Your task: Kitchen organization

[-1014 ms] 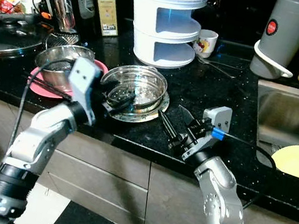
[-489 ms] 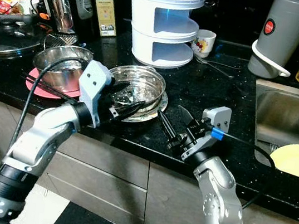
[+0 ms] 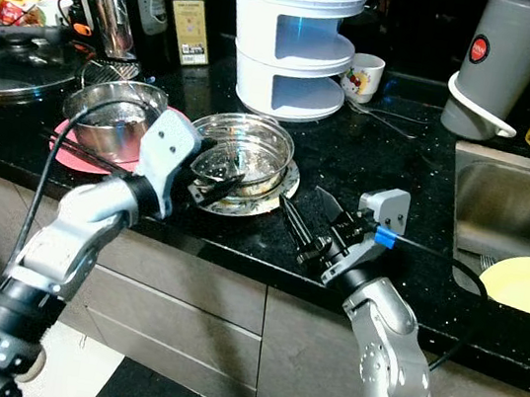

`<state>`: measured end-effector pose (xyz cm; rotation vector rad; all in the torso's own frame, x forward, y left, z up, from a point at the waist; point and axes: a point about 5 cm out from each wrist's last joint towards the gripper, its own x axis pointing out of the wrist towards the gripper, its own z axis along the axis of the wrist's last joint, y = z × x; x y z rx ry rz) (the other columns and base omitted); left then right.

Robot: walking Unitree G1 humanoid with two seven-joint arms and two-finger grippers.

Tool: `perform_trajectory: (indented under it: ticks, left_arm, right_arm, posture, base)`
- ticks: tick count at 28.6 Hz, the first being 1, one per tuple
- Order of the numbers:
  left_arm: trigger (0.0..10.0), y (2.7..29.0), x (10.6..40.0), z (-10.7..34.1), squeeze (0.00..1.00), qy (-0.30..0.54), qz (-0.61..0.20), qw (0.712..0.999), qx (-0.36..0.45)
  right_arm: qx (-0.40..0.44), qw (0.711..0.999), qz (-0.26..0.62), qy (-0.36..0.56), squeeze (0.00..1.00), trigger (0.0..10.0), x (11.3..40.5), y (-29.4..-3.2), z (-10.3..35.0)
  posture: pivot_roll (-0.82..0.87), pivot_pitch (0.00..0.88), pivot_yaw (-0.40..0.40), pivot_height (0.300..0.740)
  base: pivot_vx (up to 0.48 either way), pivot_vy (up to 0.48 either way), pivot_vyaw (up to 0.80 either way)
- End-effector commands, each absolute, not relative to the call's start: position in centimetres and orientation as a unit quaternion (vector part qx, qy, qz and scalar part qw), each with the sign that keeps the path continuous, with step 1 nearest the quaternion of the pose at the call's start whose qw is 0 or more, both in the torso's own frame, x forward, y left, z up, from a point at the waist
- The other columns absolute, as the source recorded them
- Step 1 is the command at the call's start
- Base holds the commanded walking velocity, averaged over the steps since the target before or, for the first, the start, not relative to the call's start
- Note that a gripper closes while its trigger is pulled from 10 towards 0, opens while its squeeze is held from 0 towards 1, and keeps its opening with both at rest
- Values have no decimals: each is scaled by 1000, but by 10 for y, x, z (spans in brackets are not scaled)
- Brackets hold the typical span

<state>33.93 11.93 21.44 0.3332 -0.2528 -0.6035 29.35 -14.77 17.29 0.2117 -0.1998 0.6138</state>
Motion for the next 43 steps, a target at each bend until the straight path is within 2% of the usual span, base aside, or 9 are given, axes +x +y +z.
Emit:
perform_trajectory:
  ticks: [1, 5, 7, 28, 29, 31, 33, 34, 43]
  left_arm:
    - [10000, 122, 342, 215, 0, -127, -280, 937, 164]
    - [10000, 125, 344, 213, 0, -127, -264, 943, 154]
    - [0, 127, 344, 207, 0, -119, -260, 947, 147]
    - [510, 128, 346, 199, 0, -104, -251, 952, 143]
    - [7020, 127, 346, 198, 0, -102, -254, 952, 138]
    - [7020, 126, 345, 197, 0, -101, -256, 952, 135]
    - [10000, 124, 344, 200, 0, -111, -257, 953, 117]
    - [10000, 123, 343, 203, 1000, -121, -253, 954, 110]
    - [10000, 113, 323, 221, 1000, -197, -215, 952, 92]
  right_arm:
    - [97, 943, 301, -101, 0, 10000, 292, -147, 175]
    - [97, 944, 300, -101, 0, 10000, 292, -148, 175]
    - [97, 943, 301, -101, 0, 10000, 293, -147, 175]
    - [101, 925, 353, -99, 0, 10000, 284, -136, 176]
    - [100, 925, 353, -99, 0, 10000, 284, -136, 176]
    - [100, 925, 354, -99, 0, 10000, 284, -136, 176]
    - [100, 924, 355, -99, 0, 10000, 284, -136, 176]
    - [100, 924, 355, -99, 0, 10000, 284, -136, 176]
    - [99, 923, 359, -95, 0, 10000, 283, -136, 174]
  posture:
    - [-73, 0, 33, 740]
    - [-71, 0, 31, 740]
    - [-69, 0, 30, 740]
    - [-66, 0, 28, 740]
    - [-67, 0, 27, 740]
    - [-67, 0, 27, 740]
    - [-67, 0, 30, 740]
    - [-66, 0, 28, 740]
    - [-61, 0, 24, 740]
  base:
    - [0, 0, 0]
    - [0, 0, 0]
    - [0, 0, 0]
    - [0, 0, 0]
    - [0, 0, 0]
    - [0, 0, 0]
    - [0, 0, 0]
    - [0, 0, 0]
    - [0, 0, 0]
